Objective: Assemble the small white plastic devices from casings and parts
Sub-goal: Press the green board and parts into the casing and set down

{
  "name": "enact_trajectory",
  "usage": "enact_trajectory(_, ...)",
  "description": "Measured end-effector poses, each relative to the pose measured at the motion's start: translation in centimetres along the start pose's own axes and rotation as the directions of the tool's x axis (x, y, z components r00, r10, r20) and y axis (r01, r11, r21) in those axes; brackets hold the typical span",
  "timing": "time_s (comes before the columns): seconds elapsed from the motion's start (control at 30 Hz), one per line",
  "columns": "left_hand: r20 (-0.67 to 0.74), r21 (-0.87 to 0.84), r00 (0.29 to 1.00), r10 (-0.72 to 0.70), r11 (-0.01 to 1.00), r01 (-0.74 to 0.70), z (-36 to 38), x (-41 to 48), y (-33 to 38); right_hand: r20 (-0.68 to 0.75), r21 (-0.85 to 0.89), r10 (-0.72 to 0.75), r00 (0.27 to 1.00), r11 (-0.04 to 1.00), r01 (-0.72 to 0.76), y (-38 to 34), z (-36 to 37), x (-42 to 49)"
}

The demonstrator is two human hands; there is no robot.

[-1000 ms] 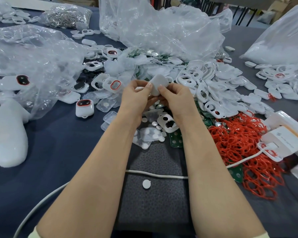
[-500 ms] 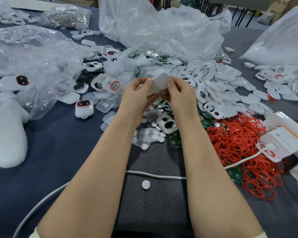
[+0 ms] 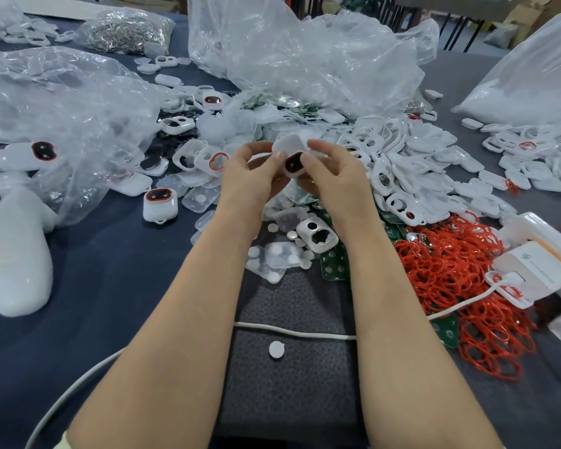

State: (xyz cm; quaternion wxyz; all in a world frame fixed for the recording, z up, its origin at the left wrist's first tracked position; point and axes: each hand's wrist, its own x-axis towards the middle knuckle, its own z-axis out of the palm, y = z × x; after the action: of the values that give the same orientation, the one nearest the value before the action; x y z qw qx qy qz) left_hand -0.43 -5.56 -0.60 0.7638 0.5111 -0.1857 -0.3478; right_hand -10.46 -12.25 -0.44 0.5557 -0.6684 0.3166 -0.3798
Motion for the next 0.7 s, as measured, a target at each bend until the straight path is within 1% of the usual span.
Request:
enact_trajectory(0.1,0.030,0.048,0.999,0.022,0.999,-0.024,0.07,-0.08,-0.27,-0.005,-0.074,0.004,1.000,0.997,-0.005,0.13,0.21,-0.03)
enact_trajectory(0.2,0.032,0.115,0.999,0.036,0.993,-0.039,0.15,-0.12,-0.33,-0.020,-0.261,-0.037,0.999,0.965,0.030,0.21,0.47,0.09)
enact_trajectory(0.27,0.024,0.112,0.999,0.028,0.993,-0.031,0.16,-0.24,-0.32,-0.022,-0.303,-0.040,0.999,0.952,0.032,0.26,0.60,0.09)
enact_trajectory(0.33,0.021,0.098,0.999,0.029,0.995,-0.031,0.09,-0.35,-0.21,-0.004,-0.219,-0.004,1.000,0.976,0.004,0.30,0.57,-0.02)
enact_trajectory(0.4,0.010,0.109,0.999,0.037,0.993,-0.038,0.04,-0.32,-0.22,0.049,-0.053,0.053,0.997,0.997,-0.050,0.38,0.33,-0.16)
enact_trajectory(0.47,-0.005,0.142,0.999,0.045,0.989,-0.043,0.01,-0.20,-0.23,0.086,0.101,0.088,0.992,0.990,-0.097,0.41,0.00,-0.07)
enact_trajectory(0.53,-0.015,0.157,0.999,0.041,0.987,-0.038,0.03,-0.14,-0.16,0.105,0.204,0.110,0.988,0.970,-0.129,0.34,-0.20,0.09)
enact_trajectory(0.6,-0.007,0.170,0.999,0.039,0.985,-0.037,-0.02,-0.07,-0.06,0.120,0.228,0.120,0.986,0.963,-0.145,0.25,-0.24,0.19)
enact_trajectory(0.7,0.022,0.207,0.999,0.050,0.977,-0.053,-0.09,-0.02,-0.11,0.111,0.195,0.105,0.988,0.973,-0.126,0.35,-0.21,0.20)
